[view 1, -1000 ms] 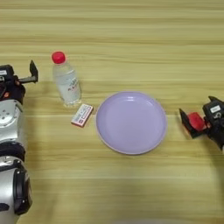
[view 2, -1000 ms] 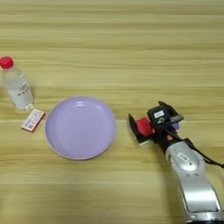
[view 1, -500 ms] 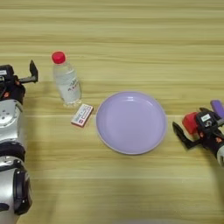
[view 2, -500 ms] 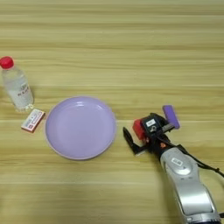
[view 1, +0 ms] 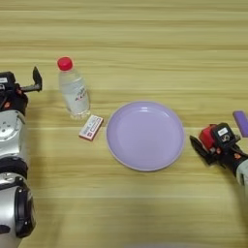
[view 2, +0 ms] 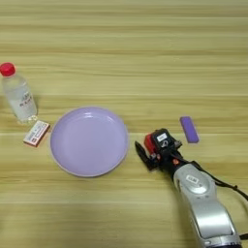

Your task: Move the objects on the table

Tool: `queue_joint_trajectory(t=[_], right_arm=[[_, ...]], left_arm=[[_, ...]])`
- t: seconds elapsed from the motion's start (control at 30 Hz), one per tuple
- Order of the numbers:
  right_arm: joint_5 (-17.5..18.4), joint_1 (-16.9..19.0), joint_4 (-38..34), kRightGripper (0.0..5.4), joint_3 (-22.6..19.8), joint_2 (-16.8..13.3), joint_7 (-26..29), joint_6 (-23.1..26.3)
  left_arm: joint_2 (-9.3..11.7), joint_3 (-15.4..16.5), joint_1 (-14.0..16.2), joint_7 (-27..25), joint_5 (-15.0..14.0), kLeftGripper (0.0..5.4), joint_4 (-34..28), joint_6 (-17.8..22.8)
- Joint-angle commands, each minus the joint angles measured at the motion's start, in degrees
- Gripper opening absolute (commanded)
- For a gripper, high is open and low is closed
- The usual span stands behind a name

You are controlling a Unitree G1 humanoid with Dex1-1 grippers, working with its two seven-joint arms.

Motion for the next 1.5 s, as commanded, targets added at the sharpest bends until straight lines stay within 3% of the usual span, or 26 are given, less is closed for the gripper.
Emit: queue_joint_trajectory(t=[0.03, 0.27, 0.67, 0.83, 1.0, 1.2, 1.5], right_arm=[[-0.04, 0.44, 1.17, 2.99, 0.06, -0.33, 0.2, 1.69], [0.0, 0.05, 1.01, 2.26, -0.27, -0.43, -0.04, 1.15], [-1.87, -4.35, -4.04, 2.25, -0.32, 0.08, -2.66, -1.13], [-1.88, -7.31, -4.95, 2.25, 2.22, 2.36, -2.83, -1.51], [-2.62, -9.71, -5.85, 2.25, 7.32, 4.78, -1.6, -1.08], [-0.63, -11.73, -3.63, 2.25, 13.24, 8.89, 1.66, 1.04], [-1.08, -12.47, 3.28, 2.25, 16.05, 11.38, 1.74, -0.61]], left_arm=[[0.23, -0.07, -0.5, 0.08, -0.25, 5.4, -0.56, -0.37], [0.2, -0.14, -0.44, 0.08, -0.17, 5.4, -0.54, -0.42], [-0.03, -0.52, -0.21, 0.17, 0.17, 5.4, -0.72, -0.46], [-0.46, -0.75, 0.01, 0.48, 0.27, 5.4, -1.2, -0.63], [-0.71, -1.0, 0.2, 0.75, 0.27, 5.4, -1.67, -0.66], [-0.88, -1.12, 0.48, 0.96, 0.2, 5.4, -2.21, -0.52], [-1.01, -1.18, 0.88, 0.99, 0.18, 5.4, -3.05, -0.24]])
